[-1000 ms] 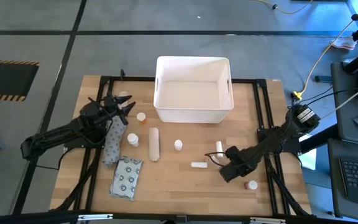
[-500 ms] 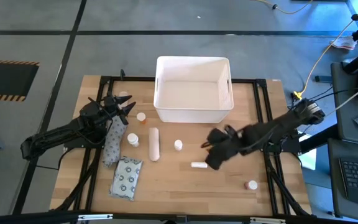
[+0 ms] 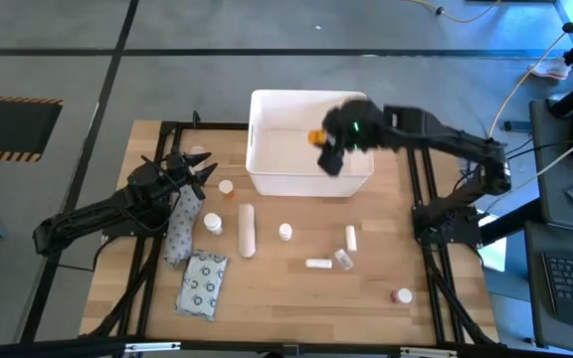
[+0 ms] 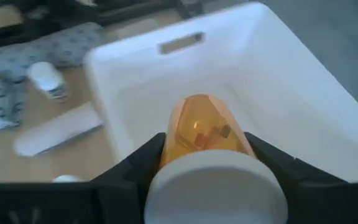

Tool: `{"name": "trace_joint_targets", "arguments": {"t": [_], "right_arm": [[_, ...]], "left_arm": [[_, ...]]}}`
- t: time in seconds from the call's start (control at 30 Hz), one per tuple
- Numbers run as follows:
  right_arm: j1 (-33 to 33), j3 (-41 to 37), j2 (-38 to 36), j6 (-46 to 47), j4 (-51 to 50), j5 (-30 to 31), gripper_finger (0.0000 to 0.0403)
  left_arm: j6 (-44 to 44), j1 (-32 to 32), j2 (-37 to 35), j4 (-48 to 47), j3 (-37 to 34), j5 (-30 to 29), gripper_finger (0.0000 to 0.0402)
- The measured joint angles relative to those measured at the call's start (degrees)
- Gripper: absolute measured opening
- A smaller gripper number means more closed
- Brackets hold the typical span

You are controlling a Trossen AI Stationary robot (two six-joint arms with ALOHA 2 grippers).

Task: Pick & place medical supplies in basket/bin
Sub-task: Put the right orange pill bottle into the white bin

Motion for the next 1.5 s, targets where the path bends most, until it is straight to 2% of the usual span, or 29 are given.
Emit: {"name": "trace_joint_targets", "arguments": {"t": [0.23,0.53,0.7,0.93,1.5], "right_arm": [[-12.24,0.91,9.2,-4.7,-0.84,-7.6,0.0195],[-19.55,0.91,23.54,-9.02,-7.35,-9.2,0.0183],[-20.9,0.91,29.6,-9.85,-7.9,-9.2,0.0188],[-21.23,0.89,34.5,-11.16,-8.56,-9.21,0.0189],[-21.2,0.89,35.71,-11.16,-7.78,-9.04,0.0206]], "left_arm": [[1.18,0.0,0.0,-0.07,0.0,0.0,0.0194],[2.33,0.0,0.0,-1.62,-0.02,-0.02,0.0194],[2.97,0.0,0.0,-1.9,-0.04,-0.02,0.0194],[3.0,0.0,0.0,-2.11,-0.04,-0.02,0.0194],[3.04,0.0,0.0,-2.58,-0.04,-0.04,0.0194]]}}
